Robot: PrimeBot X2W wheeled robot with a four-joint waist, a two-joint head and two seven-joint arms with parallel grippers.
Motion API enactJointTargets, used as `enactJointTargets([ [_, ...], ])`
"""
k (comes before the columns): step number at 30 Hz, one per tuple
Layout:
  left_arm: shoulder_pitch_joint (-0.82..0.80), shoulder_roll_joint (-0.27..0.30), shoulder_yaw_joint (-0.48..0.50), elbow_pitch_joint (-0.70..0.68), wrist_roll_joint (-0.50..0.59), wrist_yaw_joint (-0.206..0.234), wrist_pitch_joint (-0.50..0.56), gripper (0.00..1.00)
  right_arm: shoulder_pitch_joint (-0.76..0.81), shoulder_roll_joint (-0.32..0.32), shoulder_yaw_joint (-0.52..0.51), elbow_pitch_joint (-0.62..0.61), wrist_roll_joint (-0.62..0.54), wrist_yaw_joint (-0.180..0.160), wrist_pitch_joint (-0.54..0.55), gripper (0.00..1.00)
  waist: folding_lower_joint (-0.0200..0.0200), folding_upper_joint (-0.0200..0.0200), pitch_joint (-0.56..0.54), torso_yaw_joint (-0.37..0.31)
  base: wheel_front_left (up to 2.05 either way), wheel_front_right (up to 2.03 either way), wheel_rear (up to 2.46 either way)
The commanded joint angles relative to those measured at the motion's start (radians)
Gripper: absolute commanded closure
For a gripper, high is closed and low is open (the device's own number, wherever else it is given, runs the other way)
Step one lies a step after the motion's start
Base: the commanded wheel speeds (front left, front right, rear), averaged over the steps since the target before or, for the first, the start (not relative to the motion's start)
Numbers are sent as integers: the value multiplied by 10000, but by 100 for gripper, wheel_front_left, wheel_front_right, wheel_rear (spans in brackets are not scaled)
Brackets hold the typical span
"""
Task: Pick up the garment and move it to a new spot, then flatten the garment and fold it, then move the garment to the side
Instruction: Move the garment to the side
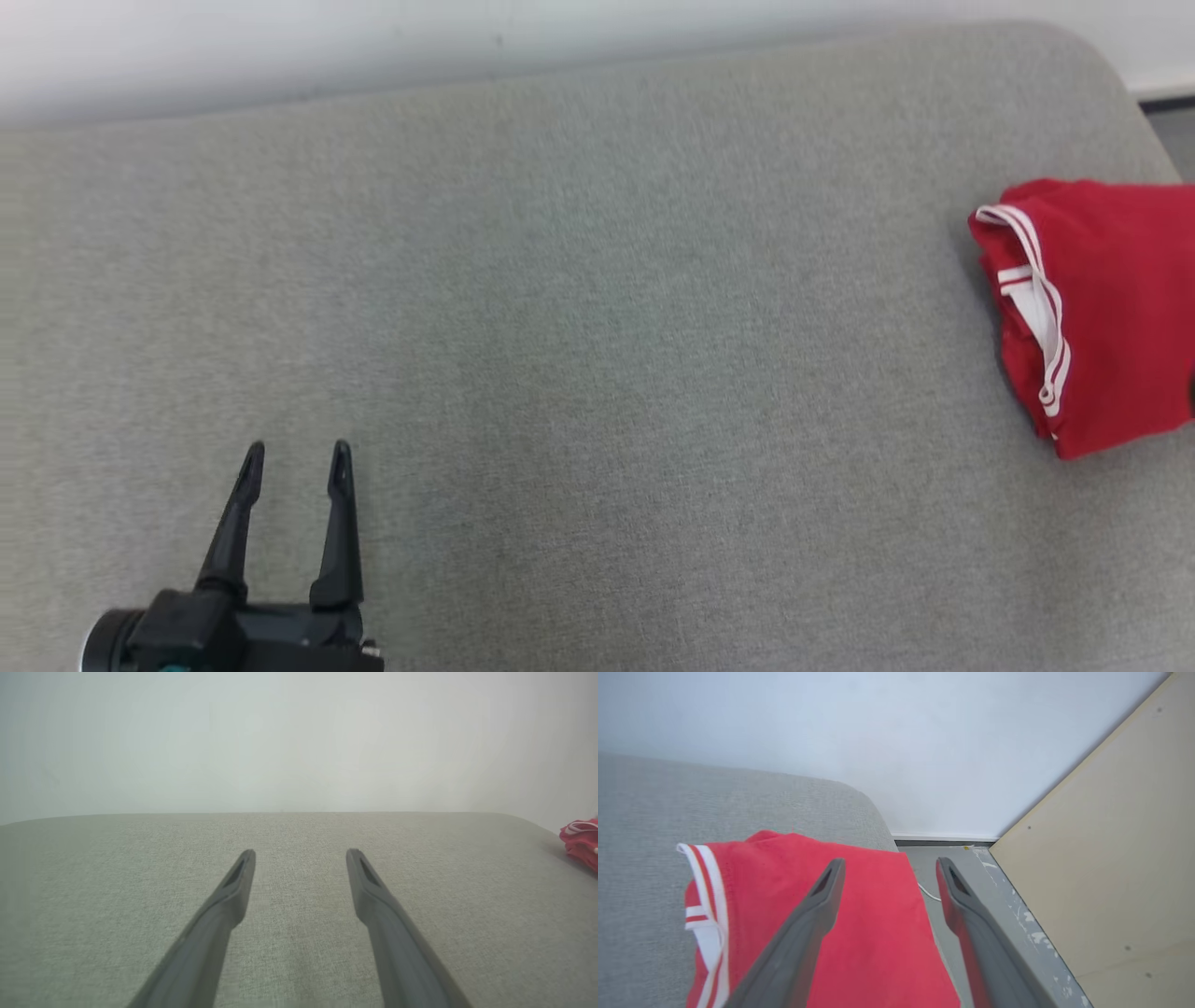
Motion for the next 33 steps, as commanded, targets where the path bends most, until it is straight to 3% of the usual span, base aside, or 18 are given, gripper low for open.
enactJointTargets([
  [1,264,-52,33,69,-111,12,-27,0,413,111,185,-309,104,-29,-220,0,1,1,-953,533,0,0,0],
  [15,1065,-95,675,960,-203,525,-27,0,3726,1438,1463,-3365,1504,-29,-1363,0,1,1,-2809,1304,0,0,0],
  [22,1094,-19,900,1574,-40,446,-27,0,4969,2135,1861,-3565,1873,-29,-1904,0,1,1,-3256,1378,0,0,0],
  [33,1203,-13,546,2002,58,52,-27,0,5901,2887,2171,-2756,2224,-29,-2677,0,1,1,-3496,1272,0,0,0],
])
